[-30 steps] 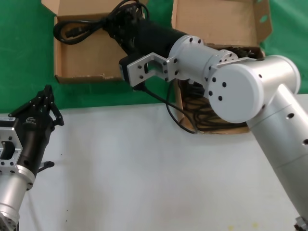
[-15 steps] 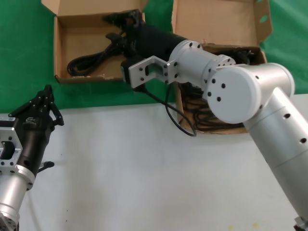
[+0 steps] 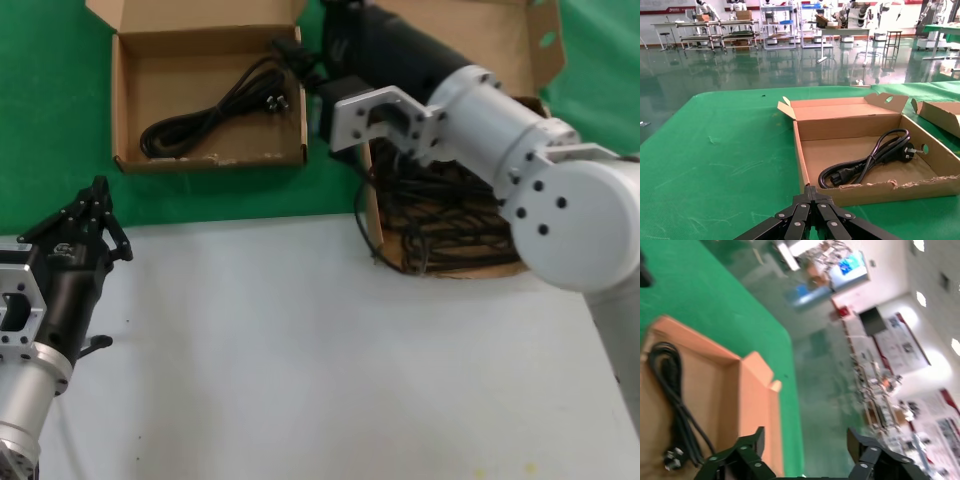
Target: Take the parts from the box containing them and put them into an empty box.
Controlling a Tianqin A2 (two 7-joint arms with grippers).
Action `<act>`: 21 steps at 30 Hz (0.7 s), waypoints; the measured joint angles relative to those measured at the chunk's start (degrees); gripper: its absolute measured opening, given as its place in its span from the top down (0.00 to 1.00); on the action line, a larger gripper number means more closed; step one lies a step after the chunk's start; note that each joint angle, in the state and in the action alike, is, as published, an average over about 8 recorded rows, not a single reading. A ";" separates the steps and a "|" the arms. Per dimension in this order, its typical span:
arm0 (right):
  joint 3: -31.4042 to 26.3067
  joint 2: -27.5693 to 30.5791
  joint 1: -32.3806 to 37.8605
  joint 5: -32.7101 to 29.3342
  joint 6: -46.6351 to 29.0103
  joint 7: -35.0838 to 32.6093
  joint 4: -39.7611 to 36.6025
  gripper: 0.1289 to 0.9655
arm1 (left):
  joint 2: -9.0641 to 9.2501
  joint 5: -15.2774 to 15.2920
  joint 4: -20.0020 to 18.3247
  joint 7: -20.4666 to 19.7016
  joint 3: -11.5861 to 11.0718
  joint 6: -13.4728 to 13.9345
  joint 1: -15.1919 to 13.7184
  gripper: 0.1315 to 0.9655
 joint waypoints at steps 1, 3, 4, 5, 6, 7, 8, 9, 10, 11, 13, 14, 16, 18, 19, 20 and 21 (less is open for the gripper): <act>0.70 0.20 -0.65 0.08 0.29 0.17 0.93 0.54 | 0.00 0.00 0.00 0.00 0.00 0.00 0.00 0.98; 1.96 0.68 -1.91 0.47 1.02 0.34 2.48 0.48 | 0.00 0.00 0.00 0.00 0.00 0.00 0.00 0.98; 2.52 0.98 -2.51 0.77 1.44 0.34 3.11 0.45 | 0.00 0.00 0.00 0.00 0.00 0.00 0.00 0.98; 3.02 1.31 -3.10 1.16 1.92 0.29 3.65 0.42 | 0.00 0.00 0.00 0.00 0.00 0.00 0.00 0.98; 3.42 1.66 -3.63 1.63 2.40 0.20 4.06 0.39 | 0.00 0.00 0.00 0.00 0.00 0.00 0.00 0.98; 3.76 2.06 -4.16 2.20 2.96 0.04 4.40 0.39 | 0.00 0.00 0.00 0.00 0.00 0.00 0.00 0.98; 4.04 2.50 -4.68 2.85 3.58 -0.15 4.66 0.36 | 0.00 0.00 0.00 0.00 0.00 0.00 0.00 0.98; 4.25 2.96 -5.18 3.56 4.24 -0.39 4.85 0.34 | 0.00 0.00 0.00 0.00 0.00 0.00 0.00 0.98; 4.35 3.44 -5.65 4.33 4.96 -0.68 4.95 0.31 | 0.00 0.00 0.00 0.00 0.00 0.00 0.00 0.98; 4.35 3.96 -6.12 5.22 5.80 -1.04 4.99 0.29 | 0.00 0.00 0.00 0.00 0.00 0.00 0.00 0.98; 4.09 5.04 -6.96 7.18 7.63 -1.86 4.93 0.23 | 0.00 0.00 0.00 0.00 0.00 0.00 0.00 0.98; 3.88 5.62 -7.36 8.20 8.59 -2.30 4.86 0.21 | 0.00 0.00 0.00 0.00 0.00 0.00 0.00 0.98; 3.34 6.70 -8.03 10.25 10.47 -3.19 4.68 0.18 | 0.00 0.00 0.00 0.00 0.00 0.00 0.00 0.98; 2.81 7.68 -8.59 12.17 12.13 -4.00 4.51 0.18 | 0.00 0.00 0.00 0.00 0.00 0.00 0.00 0.98; 2.62 8.06 -8.80 12.94 12.74 -4.32 4.45 0.18 | 0.00 0.00 0.00 0.00 0.00 0.00 0.00 0.98; 2.47 8.37 -8.98 13.58 13.23 -4.58 4.41 0.16 | 0.00 0.00 0.00 0.00 0.00 0.00 0.00 0.98; 2.36 8.62 -9.13 14.11 13.61 -4.79 4.39 0.15 | 0.00 0.00 0.00 0.00 0.00 0.00 0.00 0.98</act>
